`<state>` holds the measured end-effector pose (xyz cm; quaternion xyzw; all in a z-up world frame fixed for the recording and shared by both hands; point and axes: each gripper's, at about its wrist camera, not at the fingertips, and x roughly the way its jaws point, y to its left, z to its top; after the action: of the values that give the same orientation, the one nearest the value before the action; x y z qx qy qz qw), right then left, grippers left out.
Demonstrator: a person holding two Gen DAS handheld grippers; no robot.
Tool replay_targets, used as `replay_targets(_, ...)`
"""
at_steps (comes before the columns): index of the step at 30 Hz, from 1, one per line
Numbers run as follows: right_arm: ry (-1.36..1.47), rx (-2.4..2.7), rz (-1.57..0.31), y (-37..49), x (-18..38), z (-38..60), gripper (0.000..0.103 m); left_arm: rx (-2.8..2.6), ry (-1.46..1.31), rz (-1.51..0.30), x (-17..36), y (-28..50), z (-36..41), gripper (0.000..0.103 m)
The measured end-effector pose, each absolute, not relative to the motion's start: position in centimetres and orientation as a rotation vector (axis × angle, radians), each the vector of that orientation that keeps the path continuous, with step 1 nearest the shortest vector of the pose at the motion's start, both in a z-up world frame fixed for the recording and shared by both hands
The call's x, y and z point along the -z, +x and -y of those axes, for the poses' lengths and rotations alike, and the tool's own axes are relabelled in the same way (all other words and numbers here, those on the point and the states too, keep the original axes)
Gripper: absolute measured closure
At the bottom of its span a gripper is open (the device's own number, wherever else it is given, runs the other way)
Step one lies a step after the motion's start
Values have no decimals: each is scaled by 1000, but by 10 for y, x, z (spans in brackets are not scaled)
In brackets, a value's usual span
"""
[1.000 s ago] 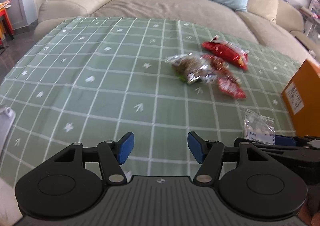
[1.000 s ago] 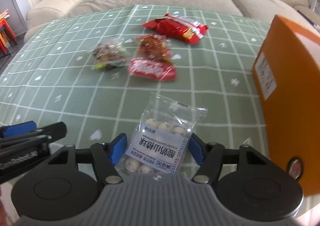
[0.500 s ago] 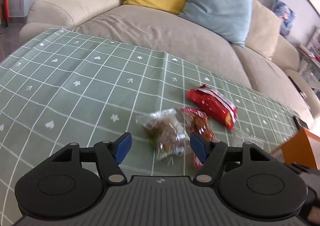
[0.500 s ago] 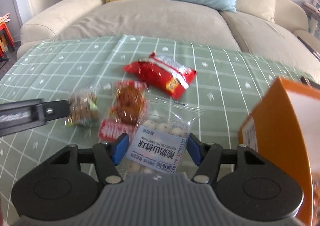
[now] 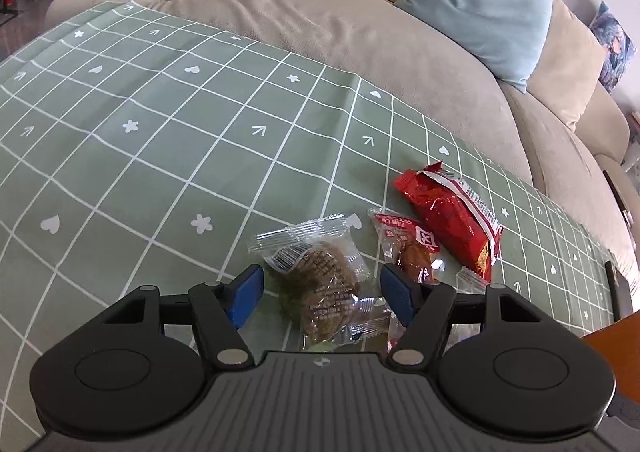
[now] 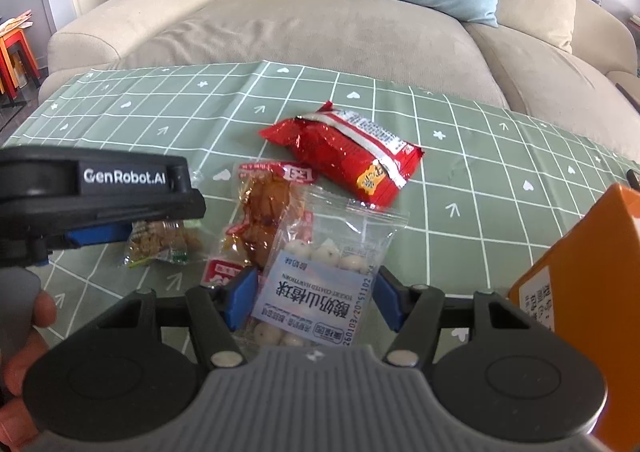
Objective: Organize snacks
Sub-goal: 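Grasp the clear bag of white balls with the right gripper while the left gripper grasps the clear nut bag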
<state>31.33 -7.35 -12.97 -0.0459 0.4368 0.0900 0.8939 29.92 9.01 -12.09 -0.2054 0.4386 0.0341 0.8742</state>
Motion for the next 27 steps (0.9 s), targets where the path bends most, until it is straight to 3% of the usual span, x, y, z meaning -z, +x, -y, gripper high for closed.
replay_targets(15,-109,-194,-922,306,134,70,42,-77,-318,-967,125,300,-84,49)
replay_targets(27,-114,-236,-924,265,114,76,43,-33,-272,-925,101,240,-91,52)
